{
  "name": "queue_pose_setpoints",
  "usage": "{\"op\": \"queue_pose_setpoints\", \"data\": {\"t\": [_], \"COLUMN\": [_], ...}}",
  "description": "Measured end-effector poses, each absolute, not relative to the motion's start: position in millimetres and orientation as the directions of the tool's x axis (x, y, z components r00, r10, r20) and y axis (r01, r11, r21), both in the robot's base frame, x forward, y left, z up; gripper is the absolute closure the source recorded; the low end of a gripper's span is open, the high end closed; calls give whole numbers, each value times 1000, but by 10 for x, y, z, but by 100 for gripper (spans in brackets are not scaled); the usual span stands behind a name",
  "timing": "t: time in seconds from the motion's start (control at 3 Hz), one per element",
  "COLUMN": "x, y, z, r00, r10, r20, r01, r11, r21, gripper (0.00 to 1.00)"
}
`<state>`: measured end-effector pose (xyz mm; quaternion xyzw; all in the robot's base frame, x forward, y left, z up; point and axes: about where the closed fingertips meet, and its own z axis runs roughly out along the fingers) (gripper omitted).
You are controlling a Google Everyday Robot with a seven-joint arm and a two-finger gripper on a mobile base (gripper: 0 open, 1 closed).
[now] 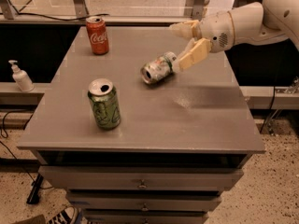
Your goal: Knock 7up can over
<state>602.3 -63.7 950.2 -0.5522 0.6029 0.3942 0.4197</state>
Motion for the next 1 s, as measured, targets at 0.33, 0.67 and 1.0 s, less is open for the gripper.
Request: {"op": "queue_pose_setpoints", "data": {"t": [0.33,0.67,1.0], "x": [5864,5876,6015], "y": [-583,-714,-1195], "z": [9565,9599,9689], "r00": [-39,-13,23], "r10": [-326,-329,-343], "r20": [-945,-944,-939], "r01": [-999,-999,-983], "r11": [39,54,162], "r21": [28,-5,-83], "gripper": [0,0,0]}}
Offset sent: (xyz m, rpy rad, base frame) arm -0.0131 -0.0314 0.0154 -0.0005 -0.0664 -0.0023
